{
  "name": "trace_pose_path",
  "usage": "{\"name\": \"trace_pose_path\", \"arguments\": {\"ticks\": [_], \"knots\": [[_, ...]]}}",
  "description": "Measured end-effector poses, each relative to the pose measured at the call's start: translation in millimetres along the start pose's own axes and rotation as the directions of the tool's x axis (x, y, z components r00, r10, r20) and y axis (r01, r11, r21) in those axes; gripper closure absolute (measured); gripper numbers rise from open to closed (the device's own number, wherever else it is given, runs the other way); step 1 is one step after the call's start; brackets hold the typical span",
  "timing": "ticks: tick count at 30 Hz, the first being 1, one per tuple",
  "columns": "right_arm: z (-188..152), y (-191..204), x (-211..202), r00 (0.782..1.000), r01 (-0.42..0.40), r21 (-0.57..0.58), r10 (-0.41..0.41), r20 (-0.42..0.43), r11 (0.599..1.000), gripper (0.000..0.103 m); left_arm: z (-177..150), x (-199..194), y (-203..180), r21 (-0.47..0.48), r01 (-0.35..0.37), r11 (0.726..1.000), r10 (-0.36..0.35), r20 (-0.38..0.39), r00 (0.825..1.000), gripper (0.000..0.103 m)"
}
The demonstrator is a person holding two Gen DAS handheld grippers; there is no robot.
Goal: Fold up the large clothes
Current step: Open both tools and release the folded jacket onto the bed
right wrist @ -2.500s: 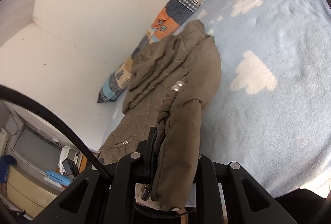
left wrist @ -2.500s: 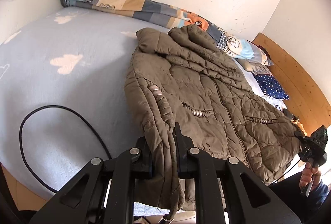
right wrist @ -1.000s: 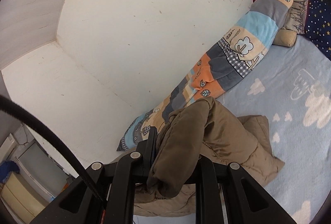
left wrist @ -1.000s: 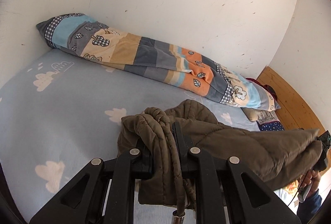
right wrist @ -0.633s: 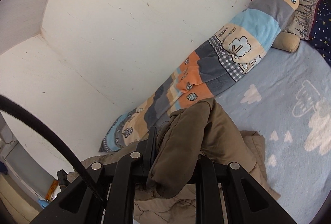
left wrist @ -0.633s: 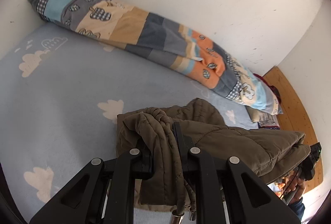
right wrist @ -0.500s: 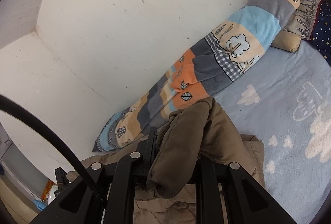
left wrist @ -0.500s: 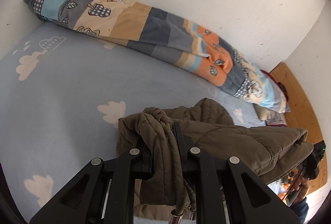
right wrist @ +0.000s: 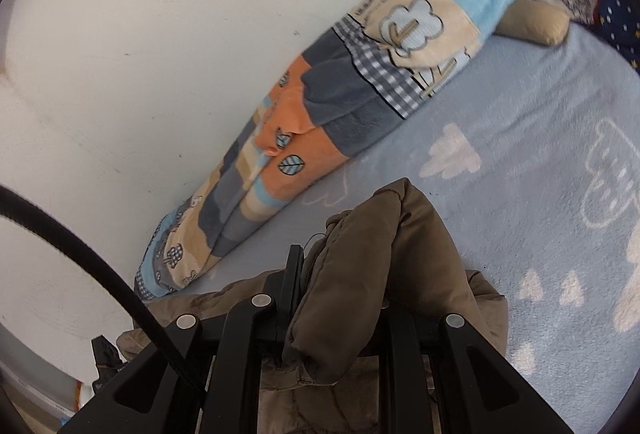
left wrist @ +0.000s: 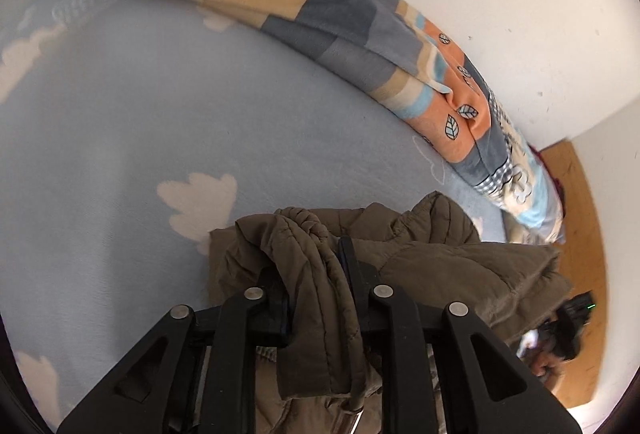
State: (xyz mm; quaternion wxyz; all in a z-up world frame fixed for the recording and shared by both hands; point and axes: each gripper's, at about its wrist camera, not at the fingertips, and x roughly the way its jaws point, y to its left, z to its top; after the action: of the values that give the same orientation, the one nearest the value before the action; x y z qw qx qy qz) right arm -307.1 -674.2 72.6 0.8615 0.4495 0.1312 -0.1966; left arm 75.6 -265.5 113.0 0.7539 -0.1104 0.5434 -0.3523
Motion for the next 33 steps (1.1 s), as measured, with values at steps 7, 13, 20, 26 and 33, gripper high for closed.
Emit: {"name": "trace_pose_path", "arguments": {"ticks": [7, 13, 20, 26, 33], "knots": [[9, -33, 33, 0.998, -0.021, 0.169, 0.031, -0.057, 0.985, 0.079, 17, 7, 15, -0.122, 0.105, 0.987, -0.111, -0.037, 0.993, 0.075], [19, -39, 19, 0.989, -0.132, 0.267, 0.145, -0.027, 0.954, 0.048, 23, -5, 21, -0.188, 0.179, 0.966, -0.187, -0.028, 0.982, 0.07], [41, -21, -33, 0.982, -0.183, 0.205, 0.17, 0.083, 0.961, 0.035, 22, -26, 28, -0.231, 0.229, 0.946, -0.229, 0.027, 0.973, 0.059], [20, 24, -48, 0.989, -0.151, -0.031, 0.151, 0.003, 0.988, 0.039, 29, -67, 36, -0.203, 0.199, 0.959, -0.171, 0.145, 0.974, 0.045], [-52, 110, -13, 0.967, -0.199, -0.355, 0.124, -0.223, 0.913, 0.059, -16, -98, 32, -0.037, 0.093, 0.995, -0.085, 0.179, 0.98, 0.043]]}}
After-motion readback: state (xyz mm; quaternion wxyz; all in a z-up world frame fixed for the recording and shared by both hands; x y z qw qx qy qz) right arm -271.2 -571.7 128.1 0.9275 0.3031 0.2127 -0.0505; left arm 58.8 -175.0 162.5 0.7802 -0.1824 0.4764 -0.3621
